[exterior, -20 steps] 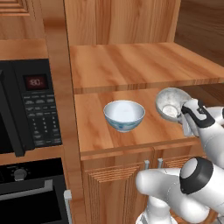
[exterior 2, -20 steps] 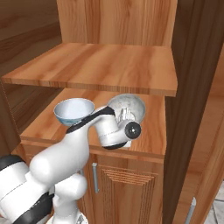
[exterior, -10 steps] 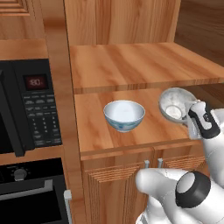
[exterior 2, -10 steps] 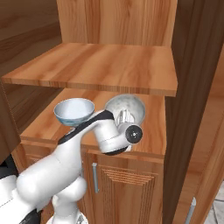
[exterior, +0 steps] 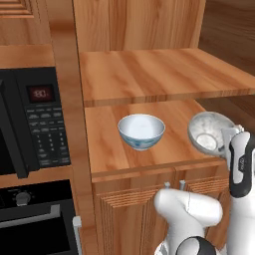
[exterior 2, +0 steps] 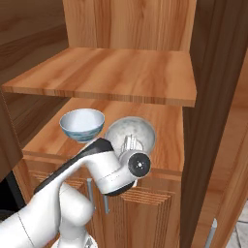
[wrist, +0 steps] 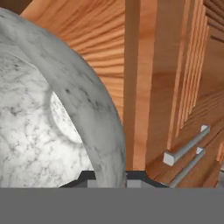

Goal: Pick up the bowls from the cabinet and place each bowl in front of a stool on the dining counter.

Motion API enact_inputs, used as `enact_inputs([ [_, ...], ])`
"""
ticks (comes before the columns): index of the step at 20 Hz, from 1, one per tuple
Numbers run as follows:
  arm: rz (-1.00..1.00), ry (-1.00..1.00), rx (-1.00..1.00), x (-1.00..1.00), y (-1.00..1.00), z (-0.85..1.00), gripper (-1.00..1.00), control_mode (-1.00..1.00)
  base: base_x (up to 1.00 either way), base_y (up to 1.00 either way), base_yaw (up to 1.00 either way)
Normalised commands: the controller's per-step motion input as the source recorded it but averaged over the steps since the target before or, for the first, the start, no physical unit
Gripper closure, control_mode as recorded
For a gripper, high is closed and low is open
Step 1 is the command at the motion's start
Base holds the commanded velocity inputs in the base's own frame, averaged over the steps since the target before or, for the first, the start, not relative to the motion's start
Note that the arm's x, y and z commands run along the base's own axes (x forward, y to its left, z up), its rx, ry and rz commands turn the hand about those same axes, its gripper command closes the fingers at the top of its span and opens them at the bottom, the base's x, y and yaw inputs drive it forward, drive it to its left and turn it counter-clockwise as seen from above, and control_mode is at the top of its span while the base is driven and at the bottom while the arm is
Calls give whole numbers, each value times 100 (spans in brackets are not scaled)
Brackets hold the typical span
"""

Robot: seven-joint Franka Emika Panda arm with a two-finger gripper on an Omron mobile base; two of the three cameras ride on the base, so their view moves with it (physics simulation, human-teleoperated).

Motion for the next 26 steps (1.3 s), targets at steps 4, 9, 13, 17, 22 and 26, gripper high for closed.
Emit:
enact_inputs([
  [4, 0, 21, 0, -71, 34, 36, 100, -100, 0, 0, 0],
  [9, 1, 14, 0, -50, 36, 27, 100, -100, 0, 0, 0],
  [13, 7, 4, 0, -19, 39, 15, 100, -100, 0, 0, 0],
  [17, 3, 0, 0, -12, 8, 6, 100, 100, -24, 4, 0],
  [22, 0, 0, 0, 0, 0, 0, 100, 100, -100, 0, 8],
  [26, 0, 0, 0, 0, 0, 0, 100, 100, -100, 0, 36],
])
